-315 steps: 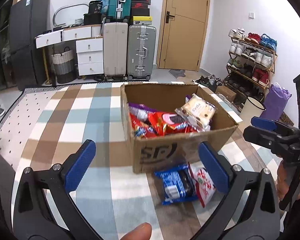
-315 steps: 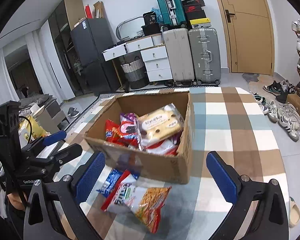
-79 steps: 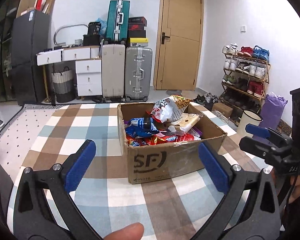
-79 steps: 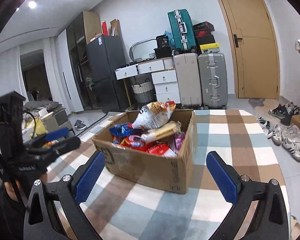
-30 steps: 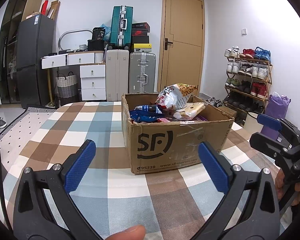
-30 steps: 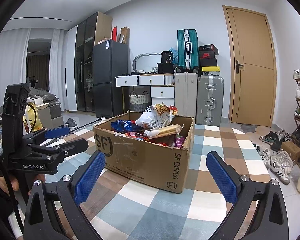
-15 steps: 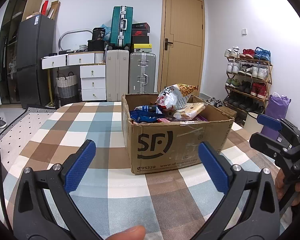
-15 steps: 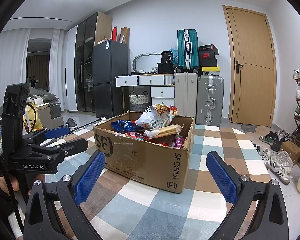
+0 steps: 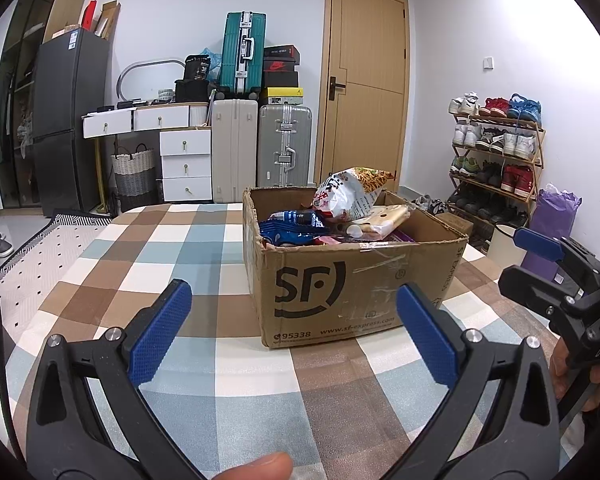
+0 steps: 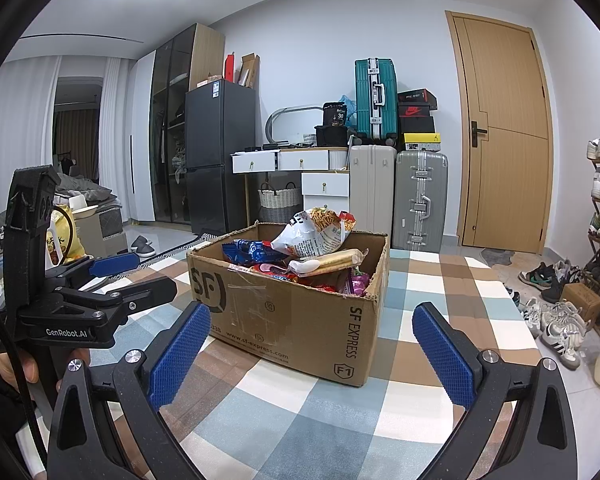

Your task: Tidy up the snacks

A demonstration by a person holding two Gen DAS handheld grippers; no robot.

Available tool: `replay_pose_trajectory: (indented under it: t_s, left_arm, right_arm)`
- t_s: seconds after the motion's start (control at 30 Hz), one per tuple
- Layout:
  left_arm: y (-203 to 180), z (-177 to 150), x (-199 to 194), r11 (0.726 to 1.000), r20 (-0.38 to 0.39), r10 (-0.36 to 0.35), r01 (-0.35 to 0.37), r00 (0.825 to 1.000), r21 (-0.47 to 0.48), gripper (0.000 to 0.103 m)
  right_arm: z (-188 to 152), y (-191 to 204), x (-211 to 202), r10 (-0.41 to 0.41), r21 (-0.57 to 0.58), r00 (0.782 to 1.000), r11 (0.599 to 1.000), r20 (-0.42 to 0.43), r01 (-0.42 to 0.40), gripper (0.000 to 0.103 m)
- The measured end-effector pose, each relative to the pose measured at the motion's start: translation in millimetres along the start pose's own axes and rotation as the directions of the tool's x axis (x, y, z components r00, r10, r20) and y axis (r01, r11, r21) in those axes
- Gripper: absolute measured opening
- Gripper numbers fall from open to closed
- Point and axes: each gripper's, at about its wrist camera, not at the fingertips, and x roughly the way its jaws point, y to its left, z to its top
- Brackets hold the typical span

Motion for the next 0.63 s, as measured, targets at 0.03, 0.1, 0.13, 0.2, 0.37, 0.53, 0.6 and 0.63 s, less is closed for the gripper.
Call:
replay_pose_trajectory:
  t_s: [0.03, 0.1, 0.13, 0.2, 0.37, 0.53, 0.6, 0.63]
  left_arm:
    - [0.0, 0.0, 0.2, 1.000, 0.000, 0.000, 0.000, 1.000, 0.000, 0.102]
    - [-0.1, 0.1, 0.7, 1.000, 0.000, 0.000, 0.000, 1.000, -0.001, 0.102]
    - [-0.1, 0.2, 0.5, 1.000, 0.000, -0.001, 0.001, 1.000, 0.000, 0.102]
    - [-0.1, 0.2, 1.1, 1.000, -0.001, 0.000, 0.000, 1.000, 0.000, 0.102]
    - [0.7, 0.1, 3.0, 1.000, -0.005, -0.002, 0.002, 1.000, -0.004, 0.102]
    - [0.5, -0.1, 3.1, 1.000, -0.005, -0.004, 0.004, 1.000, -0.002, 0.102]
    - [0.0, -0.2, 3.5, 1.000, -0.003, -0.004, 0.004, 1.000, 0.000, 0.102]
    - [-0.1, -0.6, 3.9, 1.000, -0.003, -0.005, 0.005, 1.000, 0.002, 0.102]
  right_arm:
    - [0.1, 0.1, 0.0, 0.000, 0.001, 1.000, 1.000, 0.000, 0.000, 0.103]
    - [0.1, 0.2, -0.1, 0.000, 0.001, 1.000, 1.000, 0.000, 0.000, 0.103]
    - [-0.1, 0.1, 0.0, 0.000, 0.001, 1.000, 1.000, 0.000, 0.000, 0.103]
    - [0.0, 0.1, 0.0, 0.000, 0.001, 1.000, 1.000, 0.000, 0.000, 0.103]
    - [-0.1, 0.1, 0.0, 0.000, 0.001, 1.000, 1.000, 0.000, 0.000, 0.103]
    - [0.0, 0.1, 0.0, 0.000, 0.001, 1.000, 1.000, 0.000, 0.000, 0.103]
    - [-0.1, 0.2, -0.2, 0.000, 0.001, 1.000, 1.000, 0.000, 0.000, 0.103]
    - [-0.2, 0.3, -0.1, 0.000, 0.001, 1.000, 1.000, 0.001, 0.000, 0.103]
